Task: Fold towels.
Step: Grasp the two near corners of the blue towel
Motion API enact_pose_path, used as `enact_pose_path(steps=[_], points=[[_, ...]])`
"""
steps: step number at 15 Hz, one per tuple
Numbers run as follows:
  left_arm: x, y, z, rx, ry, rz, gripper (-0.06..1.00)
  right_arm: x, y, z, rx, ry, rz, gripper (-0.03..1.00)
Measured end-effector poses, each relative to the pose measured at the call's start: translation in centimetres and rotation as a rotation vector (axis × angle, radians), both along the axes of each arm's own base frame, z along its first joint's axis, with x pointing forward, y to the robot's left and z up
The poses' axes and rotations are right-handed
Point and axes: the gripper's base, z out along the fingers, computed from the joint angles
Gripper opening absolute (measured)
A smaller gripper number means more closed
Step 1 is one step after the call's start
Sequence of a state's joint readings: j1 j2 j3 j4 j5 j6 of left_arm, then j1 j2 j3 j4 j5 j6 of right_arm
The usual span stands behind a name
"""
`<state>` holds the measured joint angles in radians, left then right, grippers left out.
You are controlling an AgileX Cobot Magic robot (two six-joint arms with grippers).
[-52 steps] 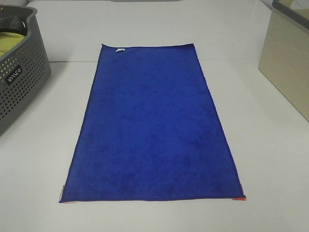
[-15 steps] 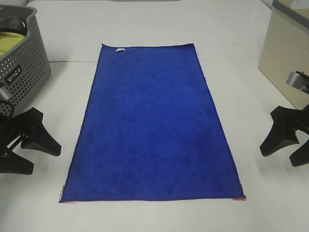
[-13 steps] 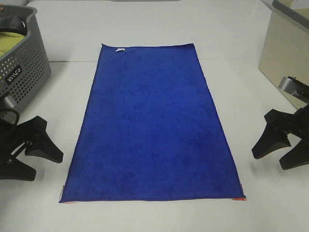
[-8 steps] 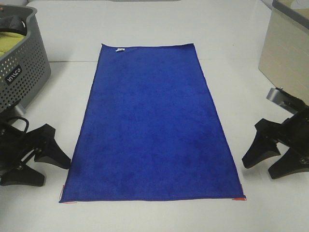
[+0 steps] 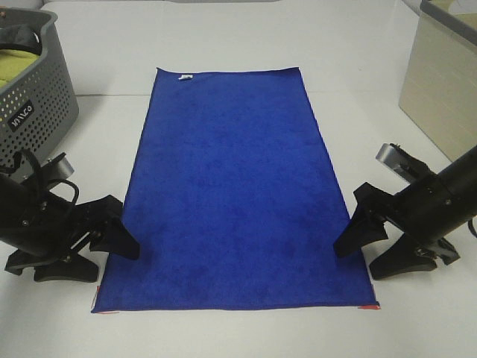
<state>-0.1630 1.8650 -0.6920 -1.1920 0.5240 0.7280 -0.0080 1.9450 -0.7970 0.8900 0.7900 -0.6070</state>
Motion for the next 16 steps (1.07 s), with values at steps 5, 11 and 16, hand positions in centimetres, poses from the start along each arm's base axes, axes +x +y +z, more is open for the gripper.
enact_pose_path(steps=[5, 11, 16], points=[[0.3, -0.4, -0.2, -0.012, -0.036, 0.007, 0.63, -0.4, 3.3, -0.7, 0.041, 0.019, 0.057, 0.62], [1.0, -1.7, -1.4, -0.080, 0.024, -0.034, 0.35, -0.3, 3.1, -1.3, -0.017, 0.020, 0.025, 0.17], [0.5, -1.6, -1.6, -0.056, 0.067, -0.082, 0.01, -0.3, 3.1, -1.3, -0.024, 0.029, 0.013, 0.02]])
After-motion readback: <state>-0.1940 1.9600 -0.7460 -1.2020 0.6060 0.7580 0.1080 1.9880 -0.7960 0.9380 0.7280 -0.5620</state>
